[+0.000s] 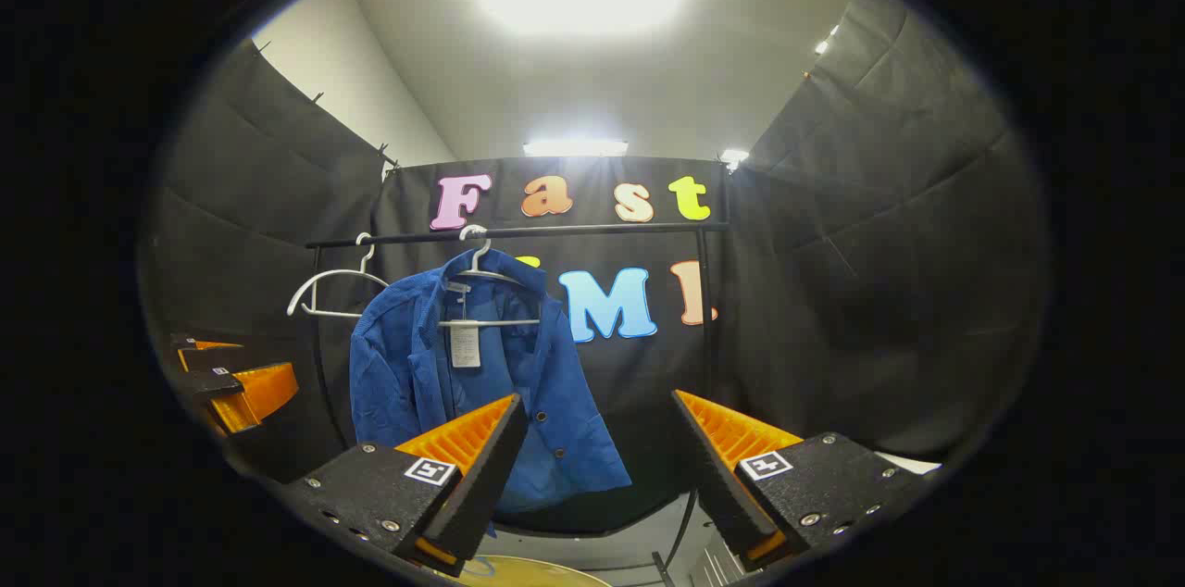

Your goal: Grasp the clothes on the hanger with both hands and then place them into the laundry hamper below.

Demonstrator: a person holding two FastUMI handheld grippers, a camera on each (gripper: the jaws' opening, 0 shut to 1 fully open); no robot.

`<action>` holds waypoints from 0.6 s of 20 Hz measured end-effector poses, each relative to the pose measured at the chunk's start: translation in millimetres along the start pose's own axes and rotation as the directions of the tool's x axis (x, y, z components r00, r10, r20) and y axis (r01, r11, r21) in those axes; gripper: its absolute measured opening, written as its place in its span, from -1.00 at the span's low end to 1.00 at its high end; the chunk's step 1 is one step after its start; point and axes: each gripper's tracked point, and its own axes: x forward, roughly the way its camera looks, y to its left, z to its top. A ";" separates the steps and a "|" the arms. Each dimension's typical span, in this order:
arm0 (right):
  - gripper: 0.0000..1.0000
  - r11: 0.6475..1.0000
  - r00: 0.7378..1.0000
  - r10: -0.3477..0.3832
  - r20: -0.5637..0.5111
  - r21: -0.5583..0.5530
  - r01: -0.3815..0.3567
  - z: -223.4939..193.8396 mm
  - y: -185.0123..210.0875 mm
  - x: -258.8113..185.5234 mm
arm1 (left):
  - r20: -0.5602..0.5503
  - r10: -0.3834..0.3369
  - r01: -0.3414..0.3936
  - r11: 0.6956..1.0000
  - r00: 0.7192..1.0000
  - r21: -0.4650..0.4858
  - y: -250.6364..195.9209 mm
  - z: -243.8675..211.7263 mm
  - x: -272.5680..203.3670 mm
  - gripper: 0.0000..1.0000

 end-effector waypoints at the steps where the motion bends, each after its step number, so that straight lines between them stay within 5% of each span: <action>1: 0.90 1.000 1.000 -0.005 -0.003 0.001 0.005 -1.4 -0.7 0.7 | -0.003 0.000 0.000 1.000 1.000 0.002 -1.5 -1.7 1.4 1.00; 12: 0.90 0.999 0.999 -0.025 -0.036 0.020 0.026 -15.2 -15.3 17.9 | -0.012 0.005 -0.005 1.000 1.000 0.007 -17.6 -3.3 3.9 0.94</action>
